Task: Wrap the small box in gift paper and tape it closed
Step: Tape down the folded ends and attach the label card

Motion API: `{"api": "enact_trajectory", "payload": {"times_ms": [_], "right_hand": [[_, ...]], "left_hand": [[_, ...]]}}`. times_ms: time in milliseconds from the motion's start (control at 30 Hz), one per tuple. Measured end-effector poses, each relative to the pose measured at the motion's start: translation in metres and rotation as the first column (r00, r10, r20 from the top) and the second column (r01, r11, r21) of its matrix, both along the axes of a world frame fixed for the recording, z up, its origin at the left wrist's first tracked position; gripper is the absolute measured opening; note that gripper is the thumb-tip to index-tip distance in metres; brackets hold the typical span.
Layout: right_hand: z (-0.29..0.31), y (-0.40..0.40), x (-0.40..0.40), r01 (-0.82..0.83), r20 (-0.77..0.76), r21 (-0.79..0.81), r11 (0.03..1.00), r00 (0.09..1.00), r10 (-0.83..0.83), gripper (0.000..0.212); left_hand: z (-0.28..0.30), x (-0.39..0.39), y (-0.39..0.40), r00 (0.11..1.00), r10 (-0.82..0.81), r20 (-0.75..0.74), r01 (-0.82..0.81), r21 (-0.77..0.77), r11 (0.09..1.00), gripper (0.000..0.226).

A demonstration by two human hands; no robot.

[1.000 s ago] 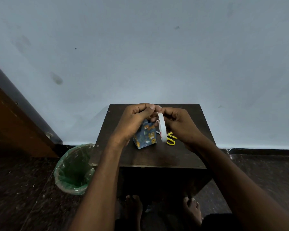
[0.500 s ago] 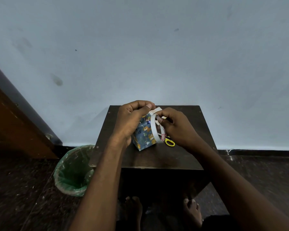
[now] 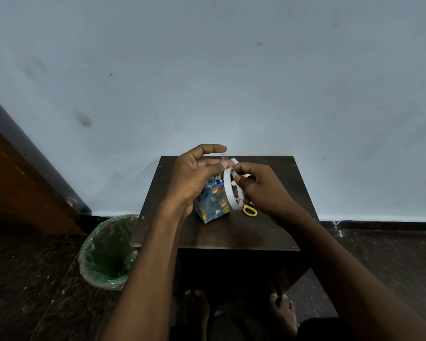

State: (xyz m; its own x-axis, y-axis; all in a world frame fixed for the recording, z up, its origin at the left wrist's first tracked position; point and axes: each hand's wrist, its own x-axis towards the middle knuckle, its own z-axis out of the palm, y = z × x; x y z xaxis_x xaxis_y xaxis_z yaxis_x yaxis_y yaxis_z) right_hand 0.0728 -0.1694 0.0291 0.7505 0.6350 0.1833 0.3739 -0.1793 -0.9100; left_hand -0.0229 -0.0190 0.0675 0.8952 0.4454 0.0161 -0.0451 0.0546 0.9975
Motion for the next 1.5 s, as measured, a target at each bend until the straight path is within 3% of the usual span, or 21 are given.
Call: {"api": "enact_trajectory", "payload": {"times_ms": [200, 300, 367, 467, 600, 767, 1067, 1167, 1267, 1400, 1500], "right_hand": [[-0.001, -0.001, 0.004, -0.021, 0.019, -0.023, 1.0, 1.0, 0.021, 0.02], [-0.003, -0.008, 0.012, 0.031, -0.058, -0.129, 0.991, 0.998, -0.039, 0.045], [-0.006, -0.01, 0.015, 0.104, 0.007, -0.25, 0.963, 0.994, -0.105, 0.041], [-0.017, -0.011, 0.017, 0.198, 0.207, -0.527, 0.826, 0.973, -0.101, 0.032], [-0.037, -0.008, 0.015, 0.198, 0.273, -0.719, 0.666, 0.962, 0.009, 0.018], [-0.034, -0.008, 0.014, 0.315, 0.394, -0.653, 0.689, 0.918, -0.047, 0.018], [-0.038, -0.001, 0.006, 0.373, 0.521, -0.683, 0.628, 0.851, 0.061, 0.028], [-0.032, -0.01, 0.012, 0.405, 0.523, -0.644, 0.649, 0.852, -0.013, 0.033], [-0.015, -0.021, 0.027, 0.356, 0.367, -0.546, 0.759, 0.915, -0.165, 0.035], [0.009, -0.03, 0.03, 0.139, 0.04, -0.371, 0.918, 0.99, -0.134, 0.045], [0.015, -0.031, 0.026, 0.048, 0.048, -0.299, 0.953, 0.998, -0.035, 0.039]], "left_hand": [[-0.003, 0.003, -0.002, 0.999, 0.049, -0.015, -0.047, 0.07, 0.996, 0.03], [-0.012, 0.007, -0.001, 0.997, 0.066, -0.027, -0.06, 0.159, 0.985, 0.027], [-0.018, 0.009, -0.001, 0.996, 0.079, -0.045, -0.067, 0.227, 0.972, 0.025], [-0.022, 0.011, -0.001, 0.993, 0.093, -0.068, -0.068, 0.308, 0.949, 0.024], [-0.024, 0.012, 0.0, 0.994, 0.078, -0.07, -0.049, 0.352, 0.935, 0.023], [-0.024, 0.012, 0.003, 0.993, 0.083, -0.08, -0.051, 0.345, 0.937, 0.022], [-0.025, 0.012, 0.004, 0.995, 0.07, -0.07, -0.04, 0.368, 0.929, 0.021], [-0.025, 0.012, 0.005, 0.996, 0.061, -0.071, -0.03, 0.378, 0.925, 0.021], [-0.025, 0.012, 0.006, 0.997, 0.047, -0.069, -0.017, 0.394, 0.919, 0.023], [-0.027, 0.014, 0.007, 0.997, 0.055, -0.06, -0.024, 0.431, 0.902, 0.024], [-0.028, 0.014, 0.006, 0.997, 0.06, -0.039, -0.036, 0.452, 0.892, 0.024]]}}
